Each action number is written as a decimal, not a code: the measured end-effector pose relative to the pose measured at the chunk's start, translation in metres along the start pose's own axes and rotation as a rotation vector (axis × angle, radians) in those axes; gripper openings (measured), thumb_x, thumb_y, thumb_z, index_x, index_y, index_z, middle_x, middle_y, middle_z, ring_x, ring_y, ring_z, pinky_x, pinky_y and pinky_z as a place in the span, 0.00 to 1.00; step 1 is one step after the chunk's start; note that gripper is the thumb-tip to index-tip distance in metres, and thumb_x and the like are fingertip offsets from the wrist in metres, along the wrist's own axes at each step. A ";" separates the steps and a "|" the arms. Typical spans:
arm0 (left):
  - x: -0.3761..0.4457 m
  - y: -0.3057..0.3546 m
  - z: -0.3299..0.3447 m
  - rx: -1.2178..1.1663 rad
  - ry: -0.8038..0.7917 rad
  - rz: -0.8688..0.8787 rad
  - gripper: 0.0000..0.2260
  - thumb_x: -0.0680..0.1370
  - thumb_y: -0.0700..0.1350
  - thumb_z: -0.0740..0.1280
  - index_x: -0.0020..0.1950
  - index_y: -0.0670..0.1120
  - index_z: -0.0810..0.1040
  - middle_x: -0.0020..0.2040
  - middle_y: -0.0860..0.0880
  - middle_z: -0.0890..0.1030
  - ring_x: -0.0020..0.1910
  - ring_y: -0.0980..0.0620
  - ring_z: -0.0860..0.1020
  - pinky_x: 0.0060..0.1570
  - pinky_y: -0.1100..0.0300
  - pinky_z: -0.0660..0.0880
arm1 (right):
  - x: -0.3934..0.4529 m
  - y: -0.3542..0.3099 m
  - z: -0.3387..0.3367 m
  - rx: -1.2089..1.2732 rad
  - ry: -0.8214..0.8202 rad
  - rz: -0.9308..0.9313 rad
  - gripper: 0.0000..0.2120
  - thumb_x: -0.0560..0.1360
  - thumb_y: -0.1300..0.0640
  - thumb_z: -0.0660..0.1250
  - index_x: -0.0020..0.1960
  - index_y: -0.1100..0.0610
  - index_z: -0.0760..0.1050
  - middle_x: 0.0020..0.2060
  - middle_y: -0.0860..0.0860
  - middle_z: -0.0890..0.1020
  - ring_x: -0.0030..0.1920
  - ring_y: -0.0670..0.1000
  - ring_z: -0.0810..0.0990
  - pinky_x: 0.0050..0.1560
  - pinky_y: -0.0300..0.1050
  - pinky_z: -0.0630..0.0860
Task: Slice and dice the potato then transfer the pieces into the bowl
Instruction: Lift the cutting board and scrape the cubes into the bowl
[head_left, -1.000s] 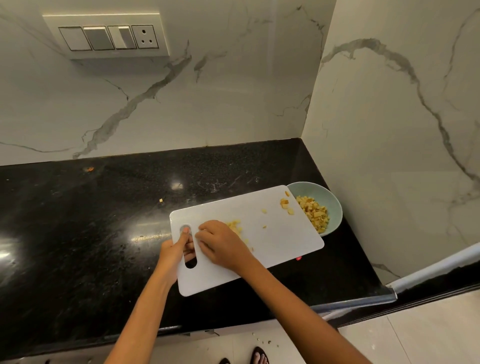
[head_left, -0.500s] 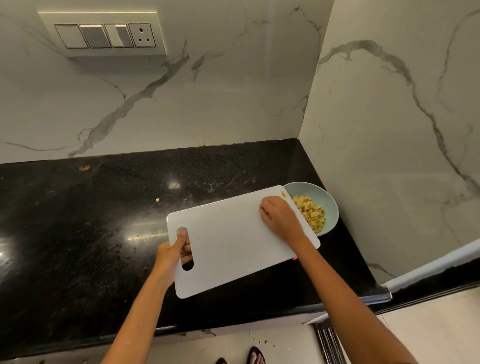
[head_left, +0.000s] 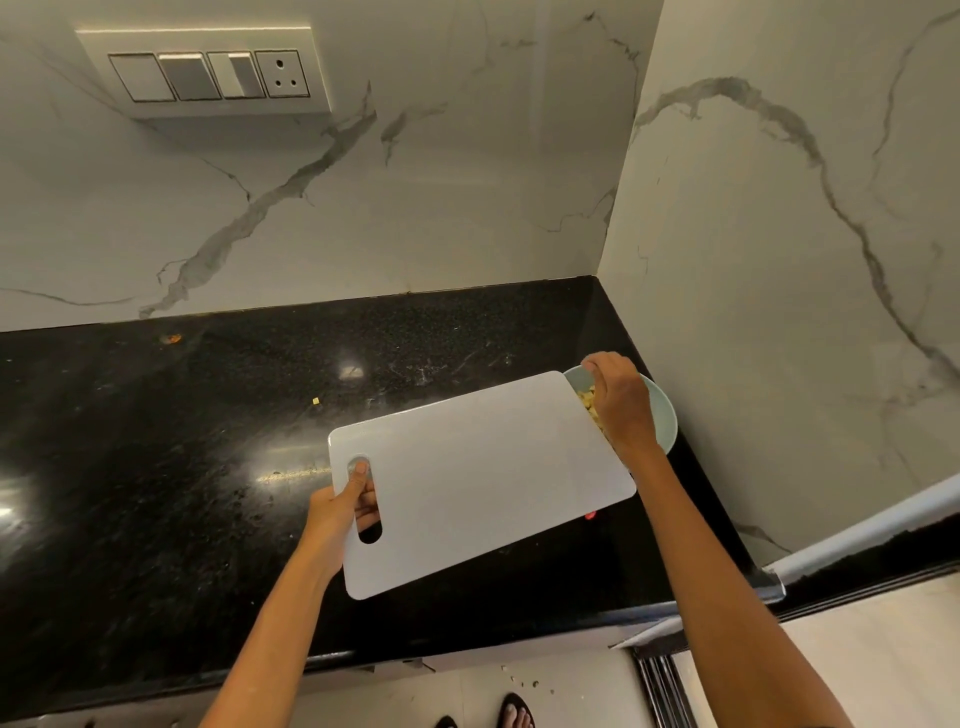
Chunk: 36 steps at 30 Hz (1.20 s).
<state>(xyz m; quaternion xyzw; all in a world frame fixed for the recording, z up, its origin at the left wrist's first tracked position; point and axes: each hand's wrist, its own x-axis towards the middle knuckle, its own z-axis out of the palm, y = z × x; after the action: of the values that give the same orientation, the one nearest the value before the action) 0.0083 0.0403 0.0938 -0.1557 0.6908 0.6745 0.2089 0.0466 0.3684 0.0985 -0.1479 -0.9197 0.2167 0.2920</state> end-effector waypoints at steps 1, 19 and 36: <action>0.000 0.000 0.000 0.002 0.002 0.000 0.13 0.78 0.50 0.63 0.47 0.40 0.76 0.41 0.41 0.80 0.41 0.44 0.80 0.44 0.53 0.76 | 0.000 -0.003 0.001 0.033 0.001 0.032 0.06 0.75 0.65 0.67 0.50 0.66 0.78 0.43 0.62 0.82 0.42 0.58 0.81 0.41 0.47 0.77; 0.018 0.032 -0.039 0.116 0.111 0.066 0.14 0.77 0.53 0.64 0.49 0.43 0.78 0.42 0.44 0.82 0.42 0.46 0.81 0.42 0.54 0.76 | -0.020 -0.040 0.014 0.278 -0.211 0.416 0.13 0.81 0.57 0.56 0.44 0.61 0.75 0.35 0.52 0.75 0.37 0.47 0.72 0.37 0.38 0.65; 0.089 -0.024 -0.097 1.142 0.601 0.328 0.10 0.78 0.47 0.64 0.53 0.43 0.80 0.54 0.40 0.76 0.57 0.39 0.70 0.64 0.39 0.55 | -0.049 -0.075 0.104 -0.019 -0.438 0.432 0.18 0.80 0.51 0.57 0.55 0.67 0.73 0.54 0.62 0.75 0.57 0.58 0.72 0.55 0.47 0.66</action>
<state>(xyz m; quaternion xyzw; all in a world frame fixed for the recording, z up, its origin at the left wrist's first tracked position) -0.0642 -0.0512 0.0286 -0.0949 0.9825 0.1528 -0.0484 0.0116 0.2519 0.0353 -0.2925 -0.9101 0.2917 0.0327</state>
